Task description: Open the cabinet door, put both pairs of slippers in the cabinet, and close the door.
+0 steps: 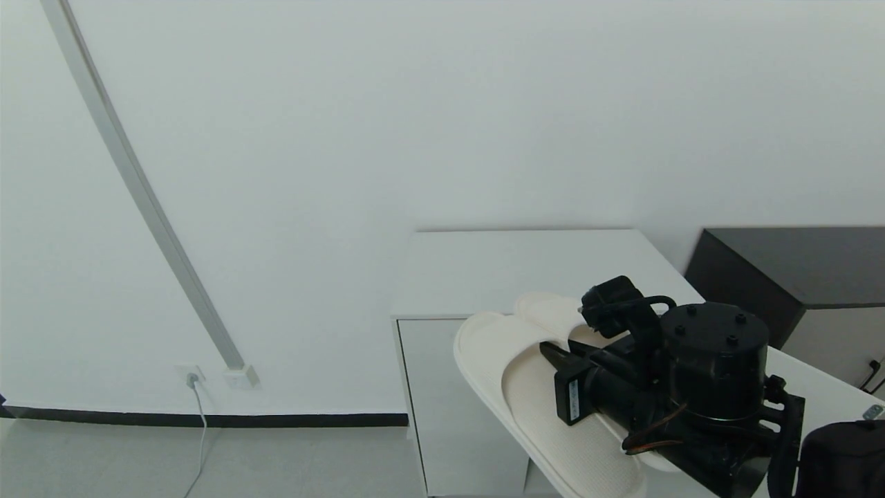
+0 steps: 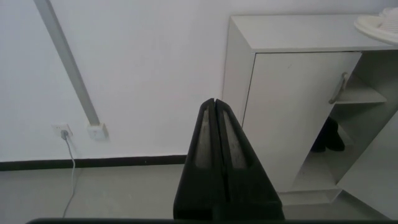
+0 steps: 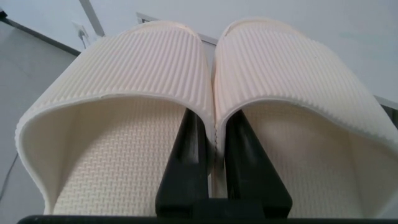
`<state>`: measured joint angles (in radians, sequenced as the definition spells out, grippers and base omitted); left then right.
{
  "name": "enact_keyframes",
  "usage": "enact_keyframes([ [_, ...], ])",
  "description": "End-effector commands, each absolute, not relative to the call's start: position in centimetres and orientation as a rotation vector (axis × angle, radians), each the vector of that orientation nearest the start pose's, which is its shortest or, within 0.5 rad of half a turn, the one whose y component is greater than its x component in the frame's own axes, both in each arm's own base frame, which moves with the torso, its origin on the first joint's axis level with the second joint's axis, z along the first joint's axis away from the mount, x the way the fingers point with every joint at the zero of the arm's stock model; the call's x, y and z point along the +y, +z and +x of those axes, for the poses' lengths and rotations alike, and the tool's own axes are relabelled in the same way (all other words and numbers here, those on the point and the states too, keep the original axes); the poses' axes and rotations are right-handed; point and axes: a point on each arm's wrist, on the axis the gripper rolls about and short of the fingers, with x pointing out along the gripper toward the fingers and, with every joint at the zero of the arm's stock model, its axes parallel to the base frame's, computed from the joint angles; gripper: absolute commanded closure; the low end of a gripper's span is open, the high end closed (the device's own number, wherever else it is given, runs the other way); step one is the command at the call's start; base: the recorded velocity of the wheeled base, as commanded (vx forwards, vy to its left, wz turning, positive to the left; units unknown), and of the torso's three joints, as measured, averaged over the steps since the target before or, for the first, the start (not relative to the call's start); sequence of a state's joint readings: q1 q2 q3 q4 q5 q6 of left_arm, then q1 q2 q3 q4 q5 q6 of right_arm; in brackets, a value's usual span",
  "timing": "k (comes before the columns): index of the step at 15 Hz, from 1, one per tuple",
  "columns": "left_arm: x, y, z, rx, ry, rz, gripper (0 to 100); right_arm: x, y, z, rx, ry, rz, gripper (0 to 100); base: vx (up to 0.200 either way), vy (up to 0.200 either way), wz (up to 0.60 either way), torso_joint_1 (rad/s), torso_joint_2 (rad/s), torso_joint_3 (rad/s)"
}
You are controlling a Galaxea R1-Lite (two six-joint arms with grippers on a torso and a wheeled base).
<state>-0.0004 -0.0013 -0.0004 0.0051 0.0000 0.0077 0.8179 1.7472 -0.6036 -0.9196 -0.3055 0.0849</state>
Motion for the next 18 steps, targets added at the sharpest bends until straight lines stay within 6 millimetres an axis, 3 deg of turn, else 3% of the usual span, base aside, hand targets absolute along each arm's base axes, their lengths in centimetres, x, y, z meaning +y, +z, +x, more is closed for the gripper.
enact_keyframes([
  [1, 0.00, 7.54, -2.29, 0.003, 0.002, 0.009, 100, 20.97, 14.15, 20.59, 0.224, 0.499, -0.044, 100, 0.000, -0.200, 0.00, 0.017, 0.00, -0.007],
  [12, 0.00, 7.50, -2.28, 0.005, 0.002, 0.008, 100, 21.36, 13.69, 20.34, 0.236, 0.512, -0.054, 100, 0.000, -0.200, 0.00, 0.003, 0.00, 0.000],
  [18, 0.00, 7.54, -2.29, 0.003, 0.002, 0.006, 100, 21.94, 13.48, 19.88, 0.242, 0.539, -0.058, 100, 0.000, 0.000, 0.00, 0.000, 0.00, 0.000],
])
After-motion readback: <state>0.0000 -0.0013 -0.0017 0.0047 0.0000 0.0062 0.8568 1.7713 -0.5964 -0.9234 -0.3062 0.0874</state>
